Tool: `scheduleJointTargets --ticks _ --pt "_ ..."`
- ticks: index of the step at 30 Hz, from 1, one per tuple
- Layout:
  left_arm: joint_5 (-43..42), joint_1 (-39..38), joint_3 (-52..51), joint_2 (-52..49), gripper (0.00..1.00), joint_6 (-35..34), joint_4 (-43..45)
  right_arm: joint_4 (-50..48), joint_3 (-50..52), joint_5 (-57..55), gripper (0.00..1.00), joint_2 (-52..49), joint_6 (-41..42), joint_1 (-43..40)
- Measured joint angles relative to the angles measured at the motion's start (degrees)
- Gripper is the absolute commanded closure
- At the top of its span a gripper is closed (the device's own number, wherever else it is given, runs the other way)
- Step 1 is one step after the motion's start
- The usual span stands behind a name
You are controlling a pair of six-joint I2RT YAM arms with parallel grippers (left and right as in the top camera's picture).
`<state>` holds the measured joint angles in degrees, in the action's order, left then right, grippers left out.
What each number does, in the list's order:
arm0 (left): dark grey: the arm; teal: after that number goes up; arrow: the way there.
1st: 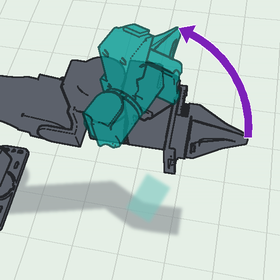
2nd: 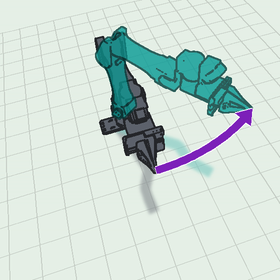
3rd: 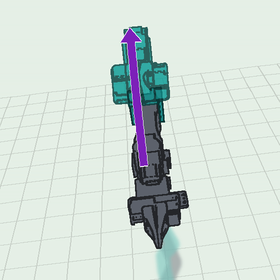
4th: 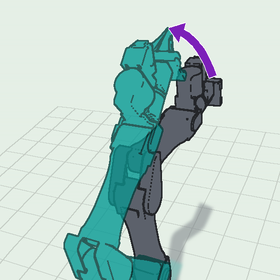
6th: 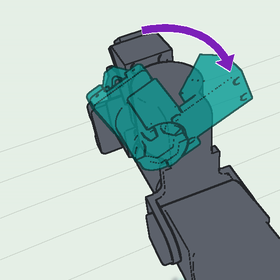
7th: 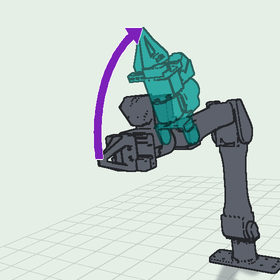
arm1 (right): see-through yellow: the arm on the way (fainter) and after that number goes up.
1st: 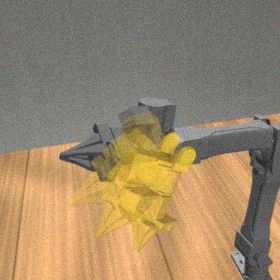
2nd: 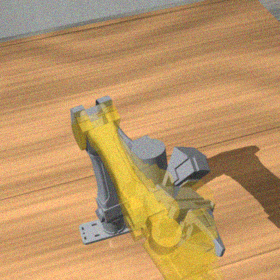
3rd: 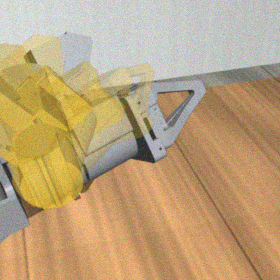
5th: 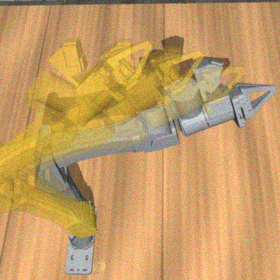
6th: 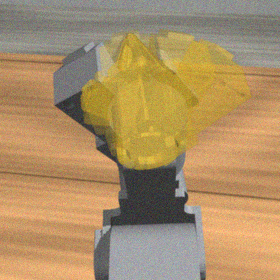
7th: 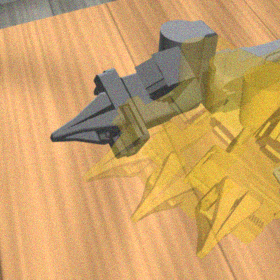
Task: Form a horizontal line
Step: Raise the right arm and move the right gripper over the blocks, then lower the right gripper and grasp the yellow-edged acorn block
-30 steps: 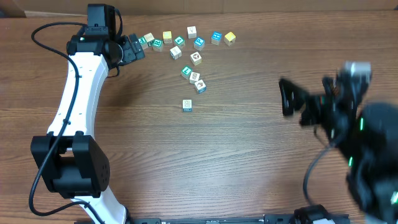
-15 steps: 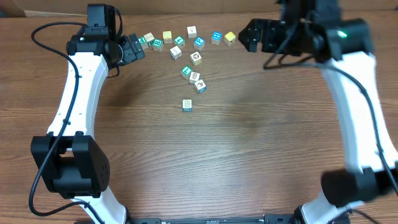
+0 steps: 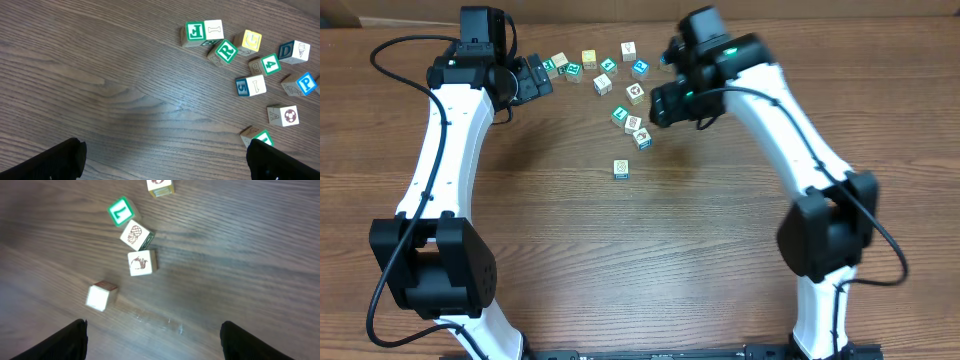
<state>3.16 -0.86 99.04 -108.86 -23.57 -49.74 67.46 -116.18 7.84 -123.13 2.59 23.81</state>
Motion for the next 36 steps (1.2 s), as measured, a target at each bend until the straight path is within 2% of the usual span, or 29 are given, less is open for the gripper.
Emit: scheduleJointTargets --ticks 3,6,10,15,19,24,28,36 --pt "0.0 0.0 0.0 0.0 0.00 0.0 0.0 -2.6 0.0 -3.5 0.20 -3.0 -0.5 2.2" --pt "0.0 0.0 0.0 0.0 0.00 0.0 0.0 -4.3 0.0 -5.4 0.27 -5.6 -1.1 3.6" --pt "0.0 0.0 0.0 0.0 0.00 0.0 0.0 -6.2 0.0 -6.7 0.27 -8.6 -1.3 4.1" --pt "0.0 0.0 0.0 0.0 0.00 0.0 0.0 -8.9 0.0 -7.0 0.34 -11.1 -1.3 4.2" --pt "0.0 0.0 0.0 0.0 0.00 0.0 0.0 -10.5 0.0 -7.2 0.34 -11.7 -1.4 4.9" --pt "0.0 0.0 0.0 0.0 0.00 0.0 0.0 -11.4 0.0 -7.2 0.42 -12.9 -1.3 6.7" --pt "0.0 0.0 0.0 0.0 0.00 0.0 0.0 -11.9 0.0 -7.2 0.53 -14.0 -1.4 7.8" --pt "0.0 0.0 0.0 0.0 0.00 0.0 0.0 -12.2 0.0 -7.6 0.58 -14.2 -1.4 8.0"
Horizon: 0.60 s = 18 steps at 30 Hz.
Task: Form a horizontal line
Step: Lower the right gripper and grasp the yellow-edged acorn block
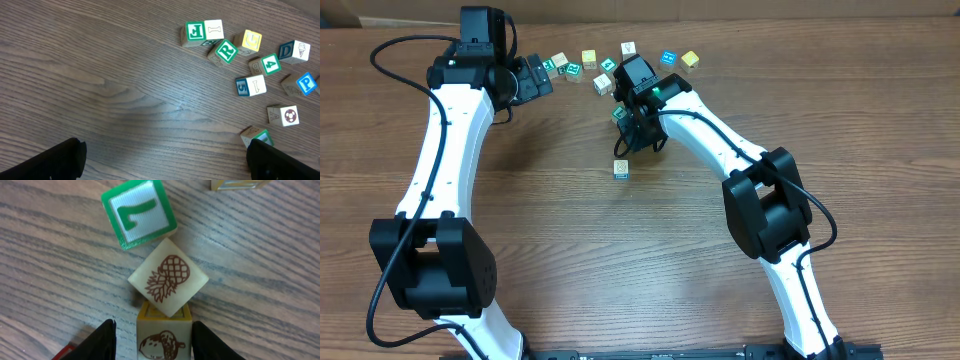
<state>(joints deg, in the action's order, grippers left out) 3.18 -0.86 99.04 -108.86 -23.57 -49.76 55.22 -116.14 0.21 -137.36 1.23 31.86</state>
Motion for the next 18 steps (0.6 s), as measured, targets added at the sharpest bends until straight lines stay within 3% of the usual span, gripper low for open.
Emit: scheduleJointTargets --ticks 11,18 --pt "0.0 0.0 0.0 0.0 0.00 0.0 0.0 0.5 0.4 -2.0 0.71 0.0 0.4 0.0" --pt "0.0 0.0 0.0 0.0 0.00 0.0 0.0 7.2 -2.1 -2.7 0.78 0.0 2.7 0.0"
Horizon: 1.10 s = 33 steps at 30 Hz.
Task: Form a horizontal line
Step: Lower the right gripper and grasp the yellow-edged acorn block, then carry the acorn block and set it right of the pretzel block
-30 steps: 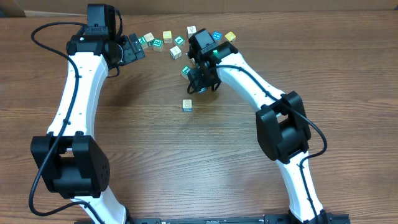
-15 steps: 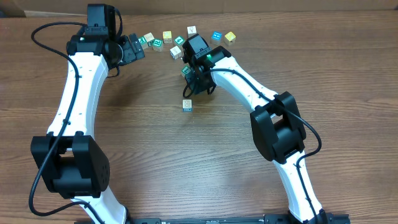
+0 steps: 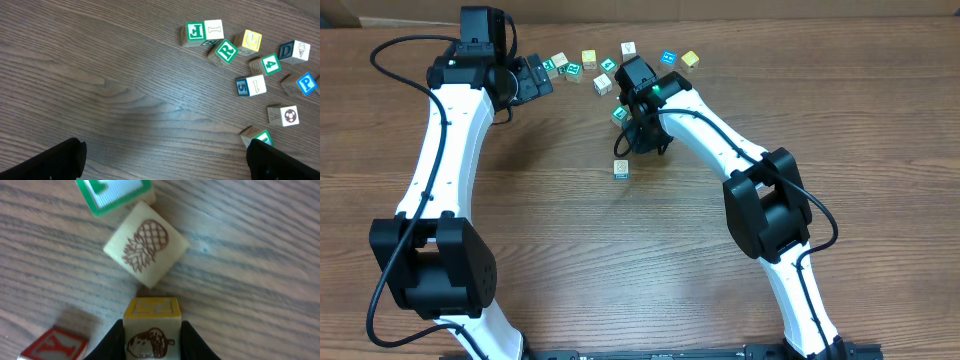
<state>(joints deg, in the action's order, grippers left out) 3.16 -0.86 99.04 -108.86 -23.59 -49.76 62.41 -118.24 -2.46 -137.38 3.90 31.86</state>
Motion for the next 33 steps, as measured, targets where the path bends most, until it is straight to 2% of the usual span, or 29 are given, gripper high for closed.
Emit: scheduleJointTargets --ticks 6,12,23,33 --pt "0.0 0.0 0.0 0.0 0.00 0.0 0.0 8.8 -6.8 -1.9 0.78 0.0 5.3 0.0" --pt "0.0 0.0 0.0 0.0 0.00 0.0 0.0 15.5 -7.6 -2.3 0.78 0.0 12.9 0.0" --pt "0.0 0.0 0.0 0.0 0.00 0.0 0.0 13.3 -5.9 1.6 0.78 0.0 20.2 0.0" --pt "0.0 0.0 0.0 0.0 0.00 0.0 0.0 9.3 -0.3 2.3 0.77 0.0 22.7 0.2"
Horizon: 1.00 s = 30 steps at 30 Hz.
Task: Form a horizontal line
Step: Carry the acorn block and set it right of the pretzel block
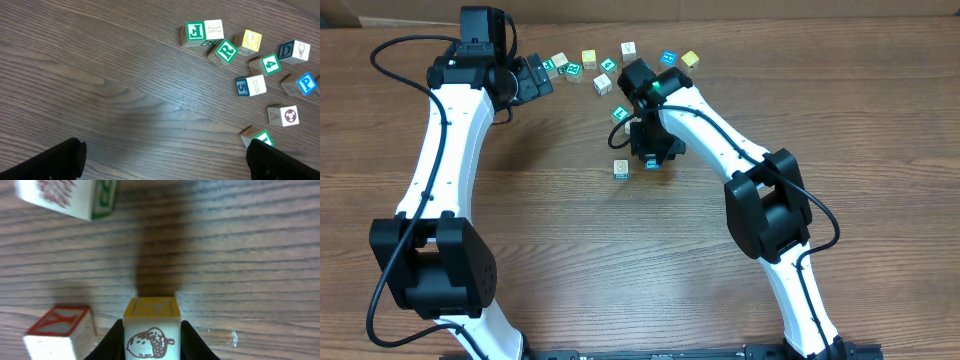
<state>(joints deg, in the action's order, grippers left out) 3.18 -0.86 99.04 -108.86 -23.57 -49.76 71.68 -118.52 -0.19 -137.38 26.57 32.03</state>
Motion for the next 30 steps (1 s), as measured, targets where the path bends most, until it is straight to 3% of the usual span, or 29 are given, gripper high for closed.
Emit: scheduleJointTargets --ticks 5,8,15,18,24,30 --pt "0.0 0.0 0.0 0.0 0.00 0.0 0.0 -0.7 0.6 0.0 0.77 0.0 0.4 0.2" --pt "0.0 0.0 0.0 0.0 0.00 0.0 0.0 -0.7 0.7 0.0 0.67 0.0 0.5 0.3" --pt "0.0 0.0 0.0 0.0 0.00 0.0 0.0 -0.8 1.3 0.0 0.58 0.0 0.6 0.3" --pt "0.0 0.0 0.0 0.0 0.00 0.0 0.0 -1.4 1.3 0.0 0.59 0.0 0.6 0.3" --pt "0.0 0.0 0.0 0.0 0.00 0.0 0.0 -1.9 1.3 0.0 0.71 0.0 0.6 0.3" --pt "0.0 0.0 0.0 0.0 0.00 0.0 0.0 -0.9 1.3 0.0 0.72 0.0 0.7 0.5"
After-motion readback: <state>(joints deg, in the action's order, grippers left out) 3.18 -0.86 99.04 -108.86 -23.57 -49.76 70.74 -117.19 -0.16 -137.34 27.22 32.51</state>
